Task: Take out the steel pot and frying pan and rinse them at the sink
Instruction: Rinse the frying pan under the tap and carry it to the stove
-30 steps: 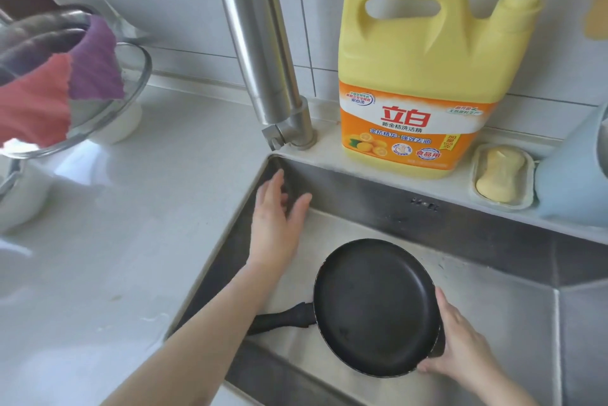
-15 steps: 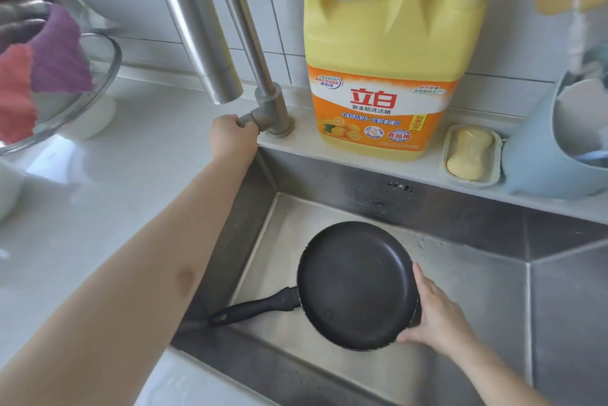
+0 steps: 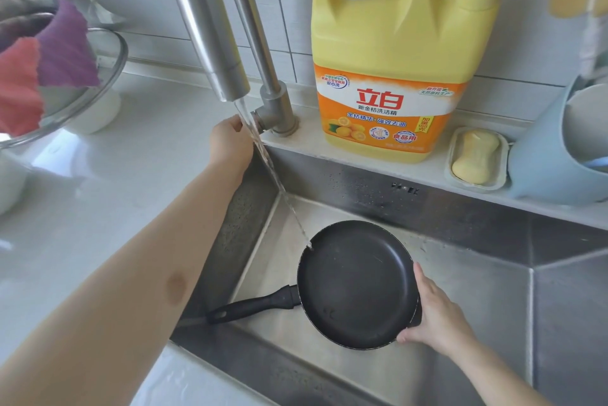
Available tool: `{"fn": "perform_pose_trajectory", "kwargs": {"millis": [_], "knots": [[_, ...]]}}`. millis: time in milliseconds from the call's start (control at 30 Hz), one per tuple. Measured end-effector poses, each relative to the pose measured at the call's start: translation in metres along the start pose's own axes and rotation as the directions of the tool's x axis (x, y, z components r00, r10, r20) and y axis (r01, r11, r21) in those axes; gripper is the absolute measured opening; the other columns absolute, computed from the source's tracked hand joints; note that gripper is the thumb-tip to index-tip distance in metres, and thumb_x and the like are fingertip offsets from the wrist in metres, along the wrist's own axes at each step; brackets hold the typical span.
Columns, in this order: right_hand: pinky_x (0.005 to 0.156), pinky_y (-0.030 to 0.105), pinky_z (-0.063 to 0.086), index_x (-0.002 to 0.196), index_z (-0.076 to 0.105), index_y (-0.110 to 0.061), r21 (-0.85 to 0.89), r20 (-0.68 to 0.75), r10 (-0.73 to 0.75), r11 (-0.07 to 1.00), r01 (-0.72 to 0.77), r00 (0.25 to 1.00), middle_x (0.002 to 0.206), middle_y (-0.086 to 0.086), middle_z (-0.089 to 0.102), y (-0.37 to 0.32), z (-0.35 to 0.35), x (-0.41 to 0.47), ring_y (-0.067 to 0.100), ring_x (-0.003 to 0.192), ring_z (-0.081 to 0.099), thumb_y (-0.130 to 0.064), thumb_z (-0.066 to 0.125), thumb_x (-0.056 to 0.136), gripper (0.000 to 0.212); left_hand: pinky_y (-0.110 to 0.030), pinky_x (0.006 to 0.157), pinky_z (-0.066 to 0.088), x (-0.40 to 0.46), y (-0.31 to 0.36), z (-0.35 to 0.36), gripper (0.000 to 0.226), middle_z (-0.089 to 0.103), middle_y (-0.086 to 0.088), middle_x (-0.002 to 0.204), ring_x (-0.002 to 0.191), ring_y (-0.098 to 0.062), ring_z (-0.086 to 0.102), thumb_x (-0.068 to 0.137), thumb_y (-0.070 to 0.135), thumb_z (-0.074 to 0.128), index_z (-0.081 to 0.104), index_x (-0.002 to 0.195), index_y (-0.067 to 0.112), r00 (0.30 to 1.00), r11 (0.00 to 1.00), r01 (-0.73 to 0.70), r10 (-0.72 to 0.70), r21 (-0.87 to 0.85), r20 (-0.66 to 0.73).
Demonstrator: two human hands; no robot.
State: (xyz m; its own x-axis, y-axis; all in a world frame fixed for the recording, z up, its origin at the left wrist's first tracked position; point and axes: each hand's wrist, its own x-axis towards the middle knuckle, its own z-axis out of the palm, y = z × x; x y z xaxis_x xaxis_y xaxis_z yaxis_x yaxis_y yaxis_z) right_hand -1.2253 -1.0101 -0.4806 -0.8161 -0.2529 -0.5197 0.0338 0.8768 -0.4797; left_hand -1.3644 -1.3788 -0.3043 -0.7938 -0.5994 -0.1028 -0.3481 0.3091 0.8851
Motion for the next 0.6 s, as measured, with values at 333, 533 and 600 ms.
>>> {"fn": "perform_pose_trajectory", "kwargs": {"millis": [333, 533, 600], "knots": [[0.101, 0.026, 0.038, 0.146, -0.022, -0.046, 0.222, 0.096, -0.007, 0.975, -0.014, 0.995, 0.139, -0.014, 0.033, 0.009, 0.004, 0.005, 0.009, 0.132, 0.034, -0.042, 0.092, 0.043, 0.154, -0.030, 0.106, 0.037, -0.135, -0.151, 0.017, 0.104, 0.030, -0.010, 0.154, 0.137, -0.026, 0.039, 0.079, 0.033, 0.076, 0.010, 0.157, 0.015, 0.707, 0.706, -0.117, -0.435, 0.698, 0.558], [0.090, 0.017, 0.038, 0.147, -0.021, -0.046, 0.290, 0.143, -0.012, 0.957, -0.030, 0.990, 0.129, -0.013, 0.033, 0.015, 0.004, 0.013, 0.004, 0.120, 0.038, -0.036, 0.094, 0.040, 0.158, -0.043, 0.102, 0.045, -0.146, -0.185, 0.034, 0.137, 0.056, -0.004, 0.125, 0.117, -0.024, 0.057, 0.053, 0.039, 0.086, -0.009, 0.152, 0.037, 0.565, 0.679, -0.196, -0.511, 0.707, 0.647], [0.089, 0.016, 0.037, 0.147, -0.023, -0.045, 0.298, 0.151, -0.015, 0.954, -0.031, 0.988, 0.129, -0.013, 0.030, 0.015, 0.004, 0.013, 0.002, 0.116, 0.038, -0.033, 0.094, 0.042, 0.158, -0.041, 0.100, 0.048, -0.146, -0.195, 0.034, 0.140, 0.057, 0.003, 0.120, 0.110, -0.017, 0.061, 0.048, 0.036, 0.089, -0.009, 0.148, 0.043, 0.554, 0.746, -0.145, -0.483, 0.650, 0.678]]}}
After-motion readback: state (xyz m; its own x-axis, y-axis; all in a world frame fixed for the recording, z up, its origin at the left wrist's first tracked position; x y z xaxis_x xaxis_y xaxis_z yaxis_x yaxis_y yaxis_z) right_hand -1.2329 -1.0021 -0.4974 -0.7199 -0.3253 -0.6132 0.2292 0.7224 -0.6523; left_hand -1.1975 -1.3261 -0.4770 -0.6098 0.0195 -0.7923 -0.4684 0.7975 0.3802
